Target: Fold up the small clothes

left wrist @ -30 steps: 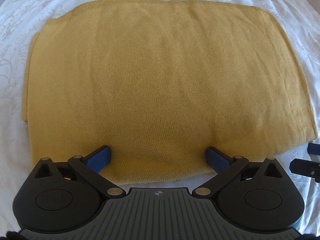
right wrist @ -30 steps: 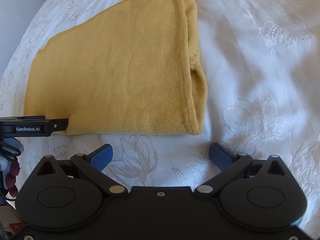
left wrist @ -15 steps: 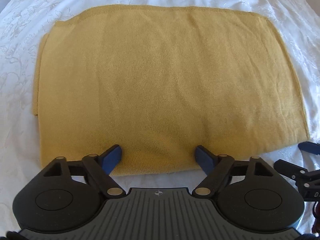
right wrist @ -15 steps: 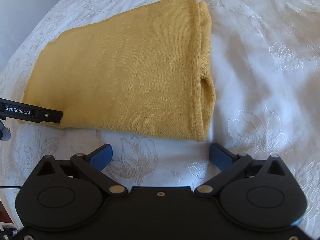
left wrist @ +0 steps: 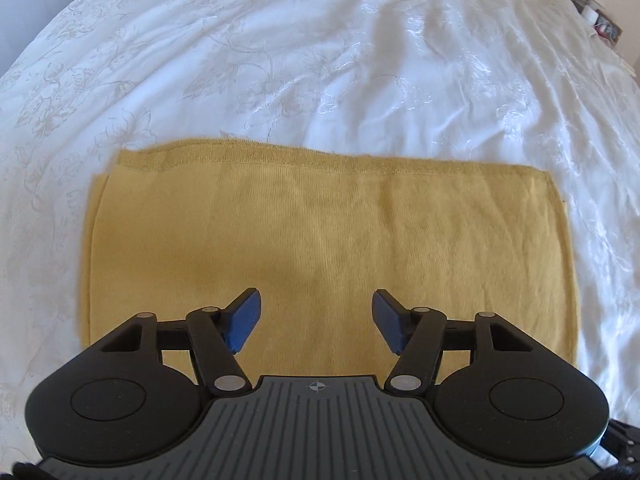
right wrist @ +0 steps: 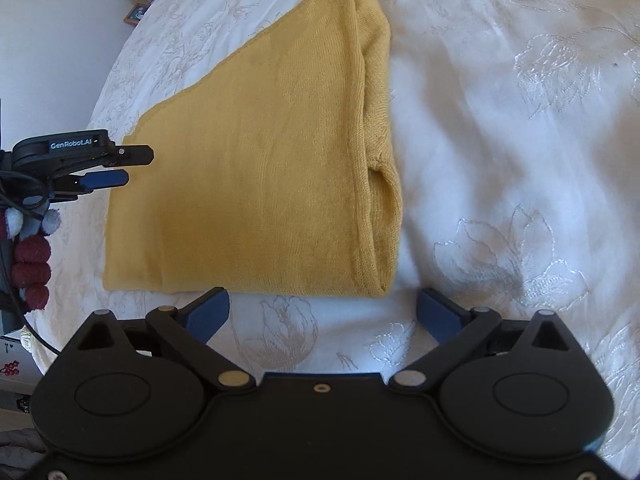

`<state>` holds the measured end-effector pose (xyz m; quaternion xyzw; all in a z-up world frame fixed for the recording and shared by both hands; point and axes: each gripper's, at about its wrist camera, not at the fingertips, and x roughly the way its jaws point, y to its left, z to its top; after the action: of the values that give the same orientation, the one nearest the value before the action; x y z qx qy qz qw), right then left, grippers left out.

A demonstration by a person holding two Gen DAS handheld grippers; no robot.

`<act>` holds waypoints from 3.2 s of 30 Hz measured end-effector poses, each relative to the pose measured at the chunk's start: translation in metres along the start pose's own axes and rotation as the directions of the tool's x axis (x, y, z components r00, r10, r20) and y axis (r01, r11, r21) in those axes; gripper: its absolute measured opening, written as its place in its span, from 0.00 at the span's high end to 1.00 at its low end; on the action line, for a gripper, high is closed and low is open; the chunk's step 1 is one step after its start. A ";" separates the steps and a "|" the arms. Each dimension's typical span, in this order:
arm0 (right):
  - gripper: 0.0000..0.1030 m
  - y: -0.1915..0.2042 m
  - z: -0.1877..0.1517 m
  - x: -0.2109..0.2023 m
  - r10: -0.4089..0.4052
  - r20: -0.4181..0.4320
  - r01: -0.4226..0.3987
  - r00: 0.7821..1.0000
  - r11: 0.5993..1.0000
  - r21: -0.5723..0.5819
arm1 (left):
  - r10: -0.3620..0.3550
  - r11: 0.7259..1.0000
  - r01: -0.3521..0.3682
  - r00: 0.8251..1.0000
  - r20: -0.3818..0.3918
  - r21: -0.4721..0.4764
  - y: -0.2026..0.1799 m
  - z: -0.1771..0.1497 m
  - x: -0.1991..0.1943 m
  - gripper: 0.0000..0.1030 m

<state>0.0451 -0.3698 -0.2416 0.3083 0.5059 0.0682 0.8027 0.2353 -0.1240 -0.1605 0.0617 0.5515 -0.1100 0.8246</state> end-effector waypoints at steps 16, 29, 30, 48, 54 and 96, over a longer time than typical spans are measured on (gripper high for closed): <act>0.30 -0.004 0.043 -0.037 -0.019 0.122 0.022 0.992 0.999 -0.027 | 0.018 0.999 -0.015 0.994 -0.105 0.033 0.001 0.013 0.055 0.41; 0.38 -0.015 0.095 0.020 0.018 0.022 -0.017 1.000 0.999 -0.030 | 0.007 1.000 -0.007 0.994 -0.109 0.007 0.012 0.015 0.062 0.36; 0.38 -0.016 0.096 0.024 0.018 0.014 -0.018 1.000 0.999 -0.027 | 0.007 1.000 -0.007 0.994 -0.109 0.005 0.013 0.015 0.063 0.36; 0.30 -0.009 0.095 0.031 0.031 0.000 -0.031 1.000 0.998 -0.047 | 0.039 0.999 -0.039 0.997 -0.068 -0.002 0.013 0.044 0.048 0.37; 0.33 -0.012 0.095 0.028 0.033 -0.001 -0.033 0.999 0.999 -0.043 | -0.005 1.000 0.003 0.995 -0.100 -0.015 0.009 -0.007 0.019 0.37; 0.83 0.301 0.070 0.133 -0.008 -0.018 0.004 1.000 0.976 -0.219 | -0.045 0.994 0.037 0.996 -0.082 -0.101 0.255 -0.072 -0.051 0.37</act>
<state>0.2294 -0.1032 -0.1532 0.2159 0.5039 0.1239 0.8271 0.2155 0.1452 -0.1464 0.0140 0.5918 -0.0969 0.8001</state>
